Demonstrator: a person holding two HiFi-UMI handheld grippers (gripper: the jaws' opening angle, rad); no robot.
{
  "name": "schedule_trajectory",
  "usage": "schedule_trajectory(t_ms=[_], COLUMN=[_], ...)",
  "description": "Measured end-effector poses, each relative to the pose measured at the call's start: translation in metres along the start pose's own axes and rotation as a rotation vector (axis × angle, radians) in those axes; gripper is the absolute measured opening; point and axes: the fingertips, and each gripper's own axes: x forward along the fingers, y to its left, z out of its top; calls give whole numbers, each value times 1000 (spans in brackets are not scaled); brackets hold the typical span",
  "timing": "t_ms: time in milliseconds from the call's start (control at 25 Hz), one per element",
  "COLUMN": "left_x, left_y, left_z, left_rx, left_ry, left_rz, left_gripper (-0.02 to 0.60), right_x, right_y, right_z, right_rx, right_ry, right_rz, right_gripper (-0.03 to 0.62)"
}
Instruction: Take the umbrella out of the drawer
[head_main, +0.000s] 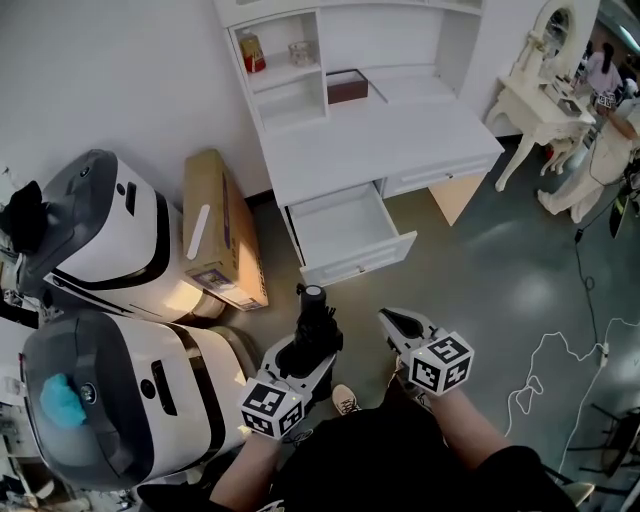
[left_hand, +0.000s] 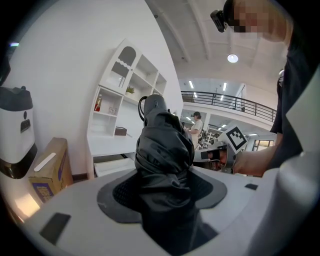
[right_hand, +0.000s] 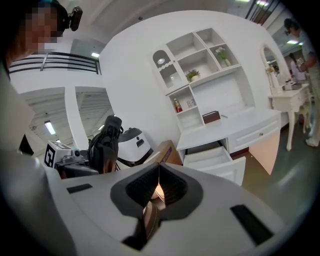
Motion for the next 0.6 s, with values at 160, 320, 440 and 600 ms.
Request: schedule_trajectory(t_ms=[160,320,440,600], left_x=[-4,-2,1,5], left_y=[-5,-11,-15,-17], left_z=[-2,-3,-3,-2], left_rx=[7,13,11,11], left_ry=[1,1,1,0], left_rz=[-13,-20,-23,-24], left_gripper=[267,267,267,267], right_x=[-5,-11,-14,-17], right_y=[7,7,4,1], right_z=[-4,-5,-6,-5], right_rx=[-9,-12,-14,-18], right_ry=[-2,-5,-3,-3], right_rz=[-3,-6,-8,-8], right_gripper=[3,3,3,3])
